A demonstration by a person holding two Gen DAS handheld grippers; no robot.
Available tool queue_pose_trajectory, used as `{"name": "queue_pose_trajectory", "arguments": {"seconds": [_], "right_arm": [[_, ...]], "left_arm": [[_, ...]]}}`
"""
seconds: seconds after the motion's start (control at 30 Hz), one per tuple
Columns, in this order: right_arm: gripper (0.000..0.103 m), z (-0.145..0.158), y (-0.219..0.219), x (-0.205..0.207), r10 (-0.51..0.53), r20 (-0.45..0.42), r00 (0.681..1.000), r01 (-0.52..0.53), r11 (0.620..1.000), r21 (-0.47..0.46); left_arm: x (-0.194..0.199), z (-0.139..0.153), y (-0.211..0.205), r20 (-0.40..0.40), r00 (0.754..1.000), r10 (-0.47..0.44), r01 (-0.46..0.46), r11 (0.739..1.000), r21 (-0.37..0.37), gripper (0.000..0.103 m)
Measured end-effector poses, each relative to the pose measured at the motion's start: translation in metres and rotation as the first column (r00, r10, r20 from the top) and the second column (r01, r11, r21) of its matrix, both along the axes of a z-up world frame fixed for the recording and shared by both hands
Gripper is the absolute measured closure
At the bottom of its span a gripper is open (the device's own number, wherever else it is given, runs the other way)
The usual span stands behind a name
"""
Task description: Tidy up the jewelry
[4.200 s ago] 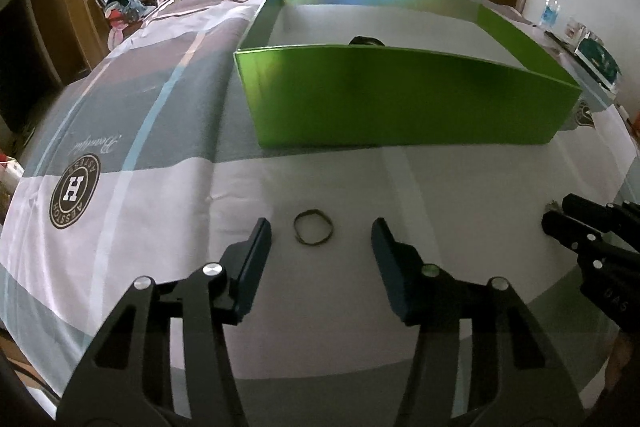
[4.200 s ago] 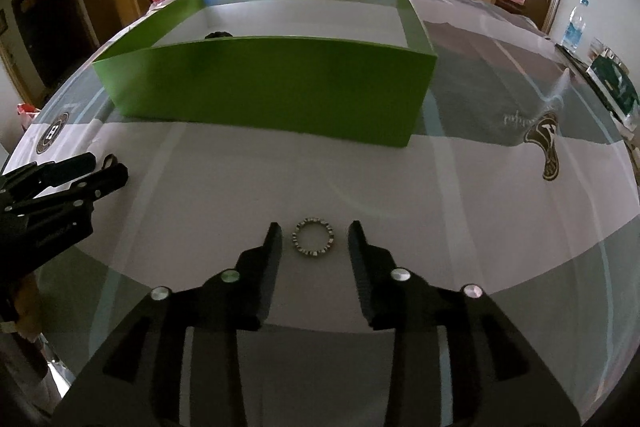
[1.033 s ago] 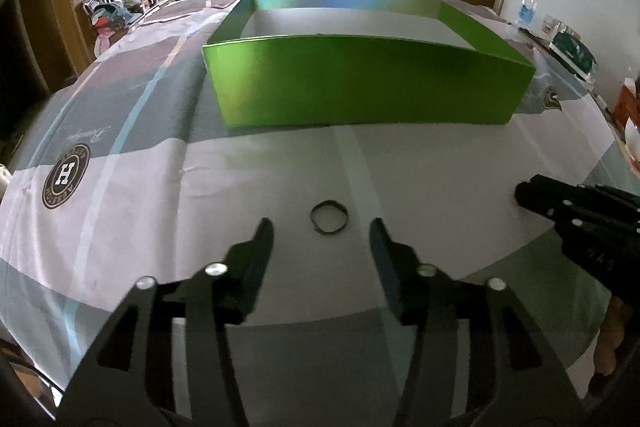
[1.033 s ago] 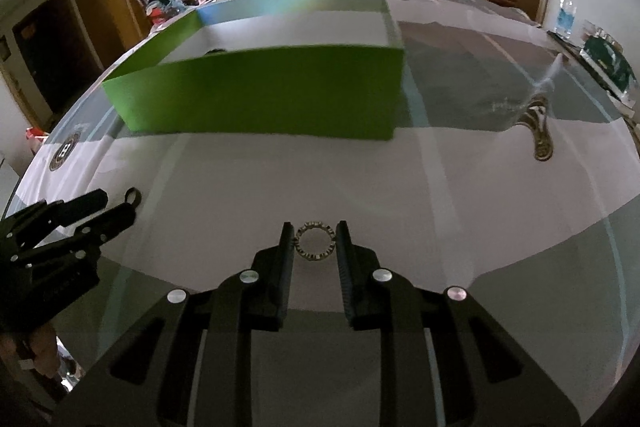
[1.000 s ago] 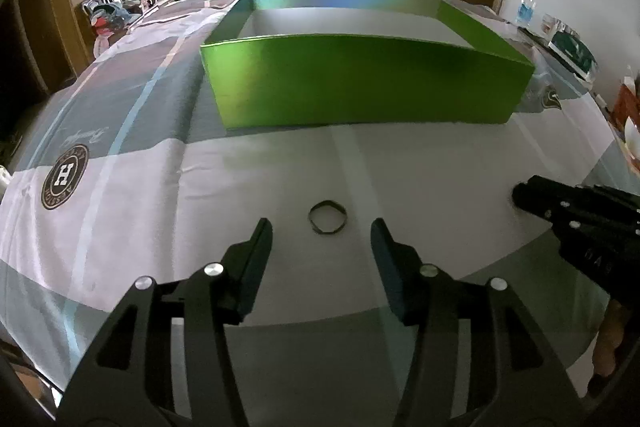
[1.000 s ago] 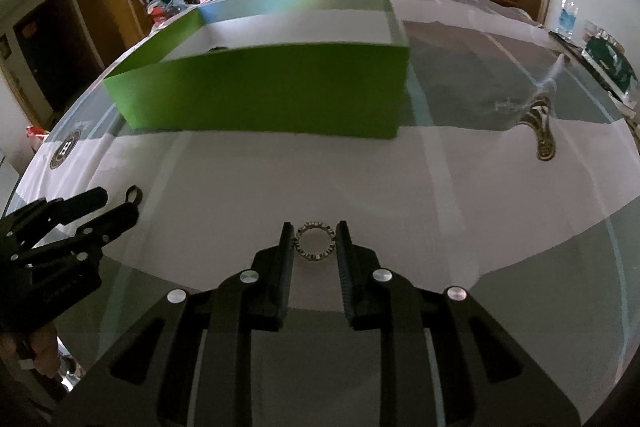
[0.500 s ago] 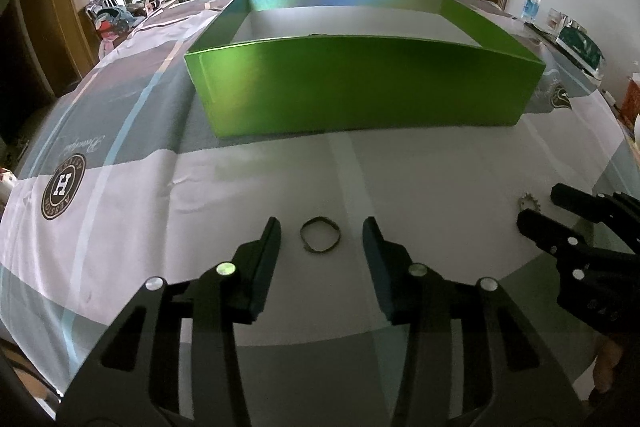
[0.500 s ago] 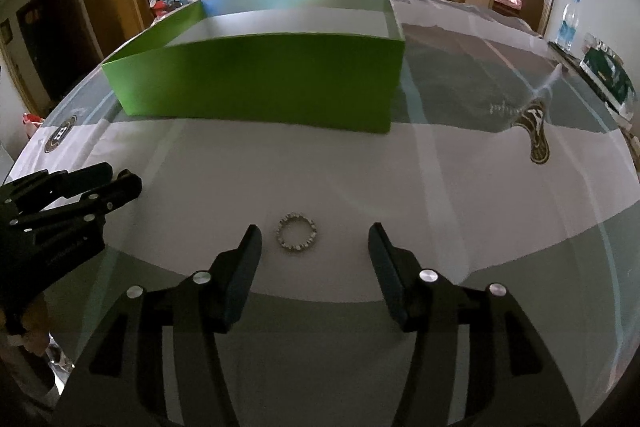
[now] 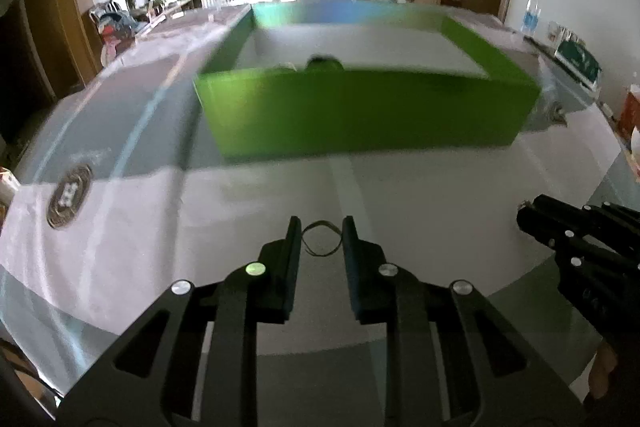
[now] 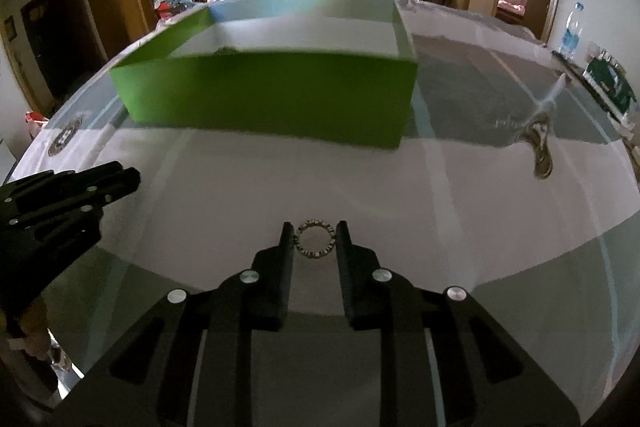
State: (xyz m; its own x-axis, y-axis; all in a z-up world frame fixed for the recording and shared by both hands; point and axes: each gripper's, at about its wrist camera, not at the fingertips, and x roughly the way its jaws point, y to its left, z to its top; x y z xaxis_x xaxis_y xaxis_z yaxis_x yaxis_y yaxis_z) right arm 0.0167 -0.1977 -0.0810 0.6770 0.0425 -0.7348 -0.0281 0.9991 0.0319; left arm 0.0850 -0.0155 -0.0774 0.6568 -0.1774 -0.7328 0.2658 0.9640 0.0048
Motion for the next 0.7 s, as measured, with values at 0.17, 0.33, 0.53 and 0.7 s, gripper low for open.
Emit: {"name": "queue_pose_trajectory", "arguments": {"seconds": [0.17,0.33,0.53,0.7], "right_arm": [[0.082,0.04,-0.008,0.014,-0.011,0.088,0.996,0.008,1.0,0.026],[0.082,0.083,-0.015,0.054,-0.032,0.171,0.985,0.021,0.998,0.067],[0.082,0.07,-0.02,0.132,-0.065,0.084,0.994,0.059,0.995,0.075],[0.077,0.043,-0.021,0.163,-0.096,0.016,0.995,0.094,0.993,0.076]], "left_arm": [[0.014,0.039,0.003,0.071,0.997,0.007,-0.006,1.0,-0.015,0.082],[0.053,0.079,-0.005,0.132,0.991,0.016,-0.015,1.0,-0.005,0.082],[0.129,0.065,-0.017,0.073,0.995,0.061,-0.065,0.996,0.054,0.082],[0.158,0.041,-0.015,0.003,0.995,0.095,-0.095,0.994,0.048,0.071]]}}
